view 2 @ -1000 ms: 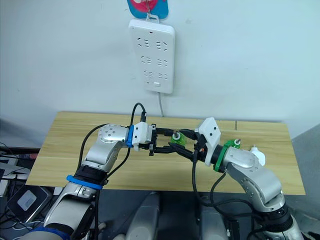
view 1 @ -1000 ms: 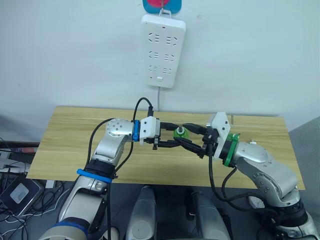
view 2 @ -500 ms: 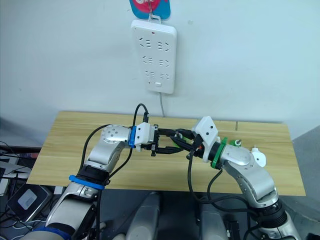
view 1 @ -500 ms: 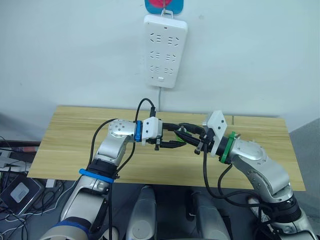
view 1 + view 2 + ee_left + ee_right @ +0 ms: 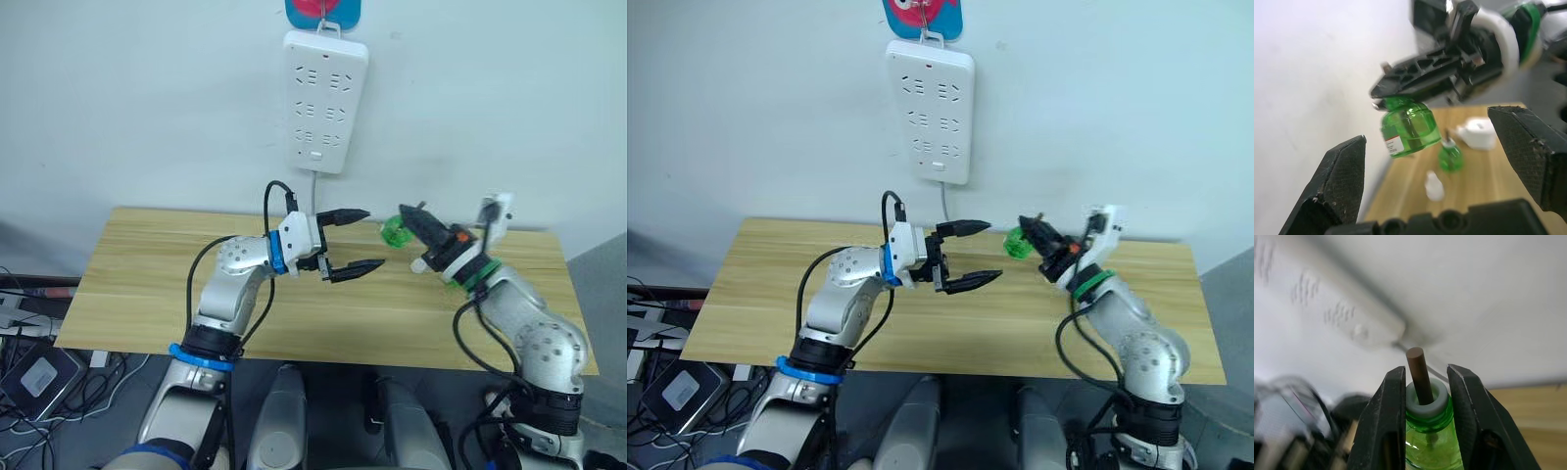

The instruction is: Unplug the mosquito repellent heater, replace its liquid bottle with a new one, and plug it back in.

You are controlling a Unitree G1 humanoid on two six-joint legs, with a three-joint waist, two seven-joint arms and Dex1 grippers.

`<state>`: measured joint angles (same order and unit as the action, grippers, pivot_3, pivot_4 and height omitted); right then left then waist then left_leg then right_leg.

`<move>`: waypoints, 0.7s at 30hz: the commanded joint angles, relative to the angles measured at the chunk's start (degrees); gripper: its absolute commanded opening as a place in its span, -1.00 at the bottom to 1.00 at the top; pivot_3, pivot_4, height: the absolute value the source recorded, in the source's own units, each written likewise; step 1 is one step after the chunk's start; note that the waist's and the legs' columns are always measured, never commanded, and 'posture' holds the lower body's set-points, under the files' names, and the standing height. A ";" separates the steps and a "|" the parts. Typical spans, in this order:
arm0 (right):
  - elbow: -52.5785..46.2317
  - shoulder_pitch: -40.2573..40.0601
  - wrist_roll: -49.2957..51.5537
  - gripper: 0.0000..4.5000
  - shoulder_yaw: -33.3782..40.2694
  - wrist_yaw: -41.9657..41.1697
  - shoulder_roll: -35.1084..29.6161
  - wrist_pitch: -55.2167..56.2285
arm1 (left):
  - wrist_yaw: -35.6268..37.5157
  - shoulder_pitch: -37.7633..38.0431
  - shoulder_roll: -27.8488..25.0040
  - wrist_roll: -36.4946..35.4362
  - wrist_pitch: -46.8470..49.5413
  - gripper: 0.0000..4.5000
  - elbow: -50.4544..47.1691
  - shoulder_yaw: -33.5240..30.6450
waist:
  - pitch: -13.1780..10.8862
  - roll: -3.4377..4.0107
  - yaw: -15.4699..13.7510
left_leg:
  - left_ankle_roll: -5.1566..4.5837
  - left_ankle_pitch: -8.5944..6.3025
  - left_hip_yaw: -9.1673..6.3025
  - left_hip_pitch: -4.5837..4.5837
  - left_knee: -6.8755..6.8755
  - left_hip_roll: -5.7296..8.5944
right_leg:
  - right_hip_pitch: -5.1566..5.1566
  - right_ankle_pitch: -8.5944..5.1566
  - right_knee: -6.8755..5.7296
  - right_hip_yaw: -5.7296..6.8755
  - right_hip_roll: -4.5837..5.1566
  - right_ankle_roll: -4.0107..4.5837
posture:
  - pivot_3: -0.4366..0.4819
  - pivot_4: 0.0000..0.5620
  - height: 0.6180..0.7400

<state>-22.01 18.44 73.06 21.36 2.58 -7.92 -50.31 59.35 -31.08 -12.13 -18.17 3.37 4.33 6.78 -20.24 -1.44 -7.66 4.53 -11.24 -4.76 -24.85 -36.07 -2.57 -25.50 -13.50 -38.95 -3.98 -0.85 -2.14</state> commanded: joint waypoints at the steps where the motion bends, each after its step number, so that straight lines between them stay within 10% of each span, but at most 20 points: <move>1: -2.04 0.64 20.76 -0.61 0.90 12.12 0.15 2.84 | -6.49 1.19 3.78 -0.35 -1.42 1.00 -5.38 0.06 | 0.02 0.00 0.14 | 0.00 0.00 0.00 0.01 0.00 -0.01 | 0.00 0.00 -0.01 0.00 -0.01 0.00 | 0.58 -0.05 1.00; 21: -6.63 0.05 37.96 -0.61 -8.41 23.46 -7.42 15.90 | -13.88 -0.33 9.36 1.86 -5.88 1.00 -2.82 2.88 | 0.20 -0.01 0.22 | -0.02 0.00 0.00 0.02 -0.01 0.00 | 0.02 0.00 0.00 -0.03 -0.06 -0.01 | 0.55 -0.02 1.00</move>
<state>-25.38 18.72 109.22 13.04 26.32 -14.79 -35.50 45.98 -31.02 -3.62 -15.73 -1.49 2.65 9.14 -20.03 -1.45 -7.43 4.51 -11.24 -4.75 -24.83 -36.08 -2.56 -25.49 -13.50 -38.95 -4.02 -0.90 -2.15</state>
